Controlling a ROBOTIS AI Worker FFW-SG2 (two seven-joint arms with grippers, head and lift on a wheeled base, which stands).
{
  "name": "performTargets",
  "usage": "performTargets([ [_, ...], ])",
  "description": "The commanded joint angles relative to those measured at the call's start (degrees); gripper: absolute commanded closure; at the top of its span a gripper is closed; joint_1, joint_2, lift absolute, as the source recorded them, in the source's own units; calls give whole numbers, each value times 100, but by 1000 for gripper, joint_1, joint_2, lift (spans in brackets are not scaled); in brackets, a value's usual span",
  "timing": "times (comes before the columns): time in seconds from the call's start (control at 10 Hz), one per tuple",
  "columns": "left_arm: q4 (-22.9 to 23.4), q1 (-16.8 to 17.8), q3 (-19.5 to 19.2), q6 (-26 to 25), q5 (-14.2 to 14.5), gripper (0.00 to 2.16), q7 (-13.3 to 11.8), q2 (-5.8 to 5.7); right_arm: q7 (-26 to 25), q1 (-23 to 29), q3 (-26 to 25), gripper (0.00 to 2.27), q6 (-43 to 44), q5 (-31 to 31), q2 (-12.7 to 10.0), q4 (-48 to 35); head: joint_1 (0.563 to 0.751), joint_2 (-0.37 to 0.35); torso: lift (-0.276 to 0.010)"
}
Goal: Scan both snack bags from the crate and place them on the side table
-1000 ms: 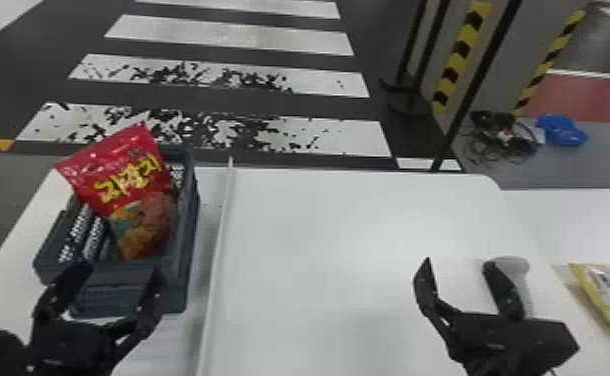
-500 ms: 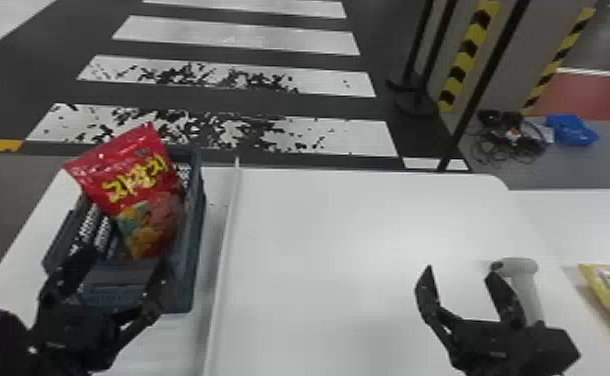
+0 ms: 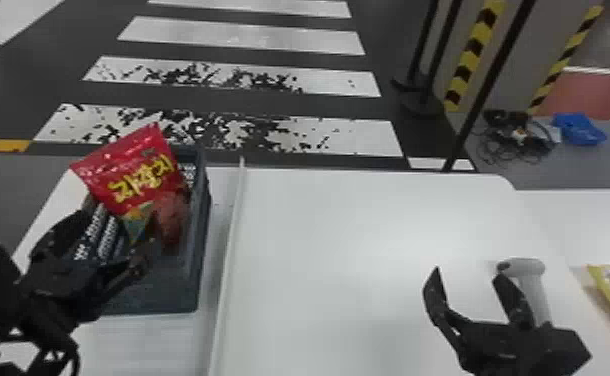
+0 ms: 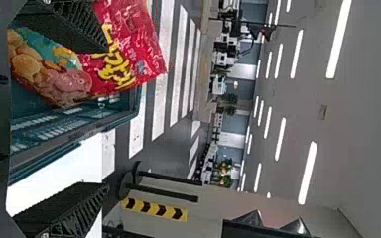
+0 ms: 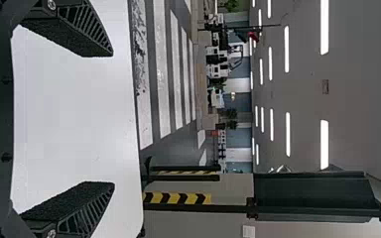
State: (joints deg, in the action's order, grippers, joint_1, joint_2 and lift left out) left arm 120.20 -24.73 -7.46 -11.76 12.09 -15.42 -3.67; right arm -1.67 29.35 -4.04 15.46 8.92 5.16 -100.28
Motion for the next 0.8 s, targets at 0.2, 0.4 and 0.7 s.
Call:
performTargets([
  [0.2, -243, 689, -353, -561, 399, 33, 74, -169, 0, 35, 17, 66, -136, 22, 82, 9, 695, -59, -95],
  [0.4, -603, 1146, -476, -859, 636, 39, 74, -398, 0, 62, 52, 66, -189, 22, 108, 0, 695, -34, -95],
  [0.7, -1289, 1840, -705, -1176, 953, 49, 65, -653, 0, 149, 52, 70, -277, 22, 143, -44, 695, 11, -95],
])
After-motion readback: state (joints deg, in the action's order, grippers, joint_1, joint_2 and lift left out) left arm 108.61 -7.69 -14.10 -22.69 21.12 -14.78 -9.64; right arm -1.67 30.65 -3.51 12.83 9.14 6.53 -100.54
